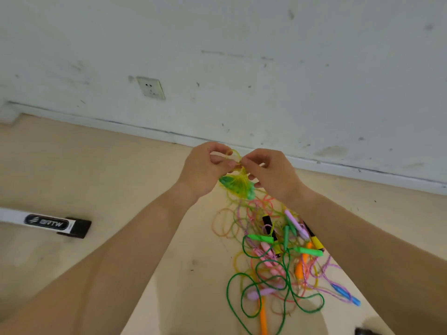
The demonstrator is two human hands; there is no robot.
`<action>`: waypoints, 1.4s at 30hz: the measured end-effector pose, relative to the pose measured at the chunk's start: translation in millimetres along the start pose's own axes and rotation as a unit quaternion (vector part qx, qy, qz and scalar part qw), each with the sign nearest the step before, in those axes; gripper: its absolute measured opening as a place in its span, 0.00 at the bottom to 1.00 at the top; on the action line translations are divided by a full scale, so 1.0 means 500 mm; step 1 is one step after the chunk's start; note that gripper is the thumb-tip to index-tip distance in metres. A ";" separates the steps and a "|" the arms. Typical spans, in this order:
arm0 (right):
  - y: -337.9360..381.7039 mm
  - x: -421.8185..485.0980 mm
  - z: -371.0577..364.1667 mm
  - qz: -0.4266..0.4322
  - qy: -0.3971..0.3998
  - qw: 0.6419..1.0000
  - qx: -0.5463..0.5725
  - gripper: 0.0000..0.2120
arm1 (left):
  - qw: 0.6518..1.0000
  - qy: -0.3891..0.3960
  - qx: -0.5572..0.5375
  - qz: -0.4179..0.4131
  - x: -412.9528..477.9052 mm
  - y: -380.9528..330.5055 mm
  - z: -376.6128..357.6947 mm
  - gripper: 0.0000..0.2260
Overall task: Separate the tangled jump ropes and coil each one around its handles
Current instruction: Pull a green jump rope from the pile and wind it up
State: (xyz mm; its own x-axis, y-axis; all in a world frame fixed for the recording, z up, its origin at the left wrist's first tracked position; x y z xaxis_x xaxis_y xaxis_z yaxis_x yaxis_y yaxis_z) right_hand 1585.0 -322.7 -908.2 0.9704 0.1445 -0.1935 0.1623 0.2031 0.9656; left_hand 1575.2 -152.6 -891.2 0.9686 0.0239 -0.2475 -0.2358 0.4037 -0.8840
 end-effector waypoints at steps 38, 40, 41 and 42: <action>1.134 0.006 0.244 0.001 -0.137 0.990 0.021 0.05 | 0.980 -0.200 0.009 -0.012 -0.044 -1.053 0.400 0.02; 1.126 0.043 0.242 0.007 -0.155 0.988 0.010 0.03 | 0.977 -0.212 0.005 -0.012 -0.011 -1.055 0.395 0.04; 1.122 0.059 0.241 0.011 -0.165 0.986 0.006 0.03 | 0.976 -0.218 0.004 -0.011 0.005 -1.056 0.392 0.05; 1.119 0.074 0.239 0.013 -0.175 0.985 0.006 0.03 | 0.974 -0.226 0.003 -0.012 0.020 -1.056 0.388 0.06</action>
State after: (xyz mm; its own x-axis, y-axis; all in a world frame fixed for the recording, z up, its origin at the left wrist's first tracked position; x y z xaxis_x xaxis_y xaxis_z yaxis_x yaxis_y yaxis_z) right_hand 1732.9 -319.4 -354.4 0.9762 -0.1926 -0.0995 0.1369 0.1915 0.9719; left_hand 1724.7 -188.3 -349.8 0.9099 0.4140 -0.0267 -0.2143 0.4141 -0.8847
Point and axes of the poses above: each hand's wrist, its own x-axis towards the middle knuckle, its own z-axis out of the back of the hand, y = z × x, the point moved 1 cm from there along x, towards the middle knuckle, and after that the axes turned 10 degrees about x, right-handed, at the moved point
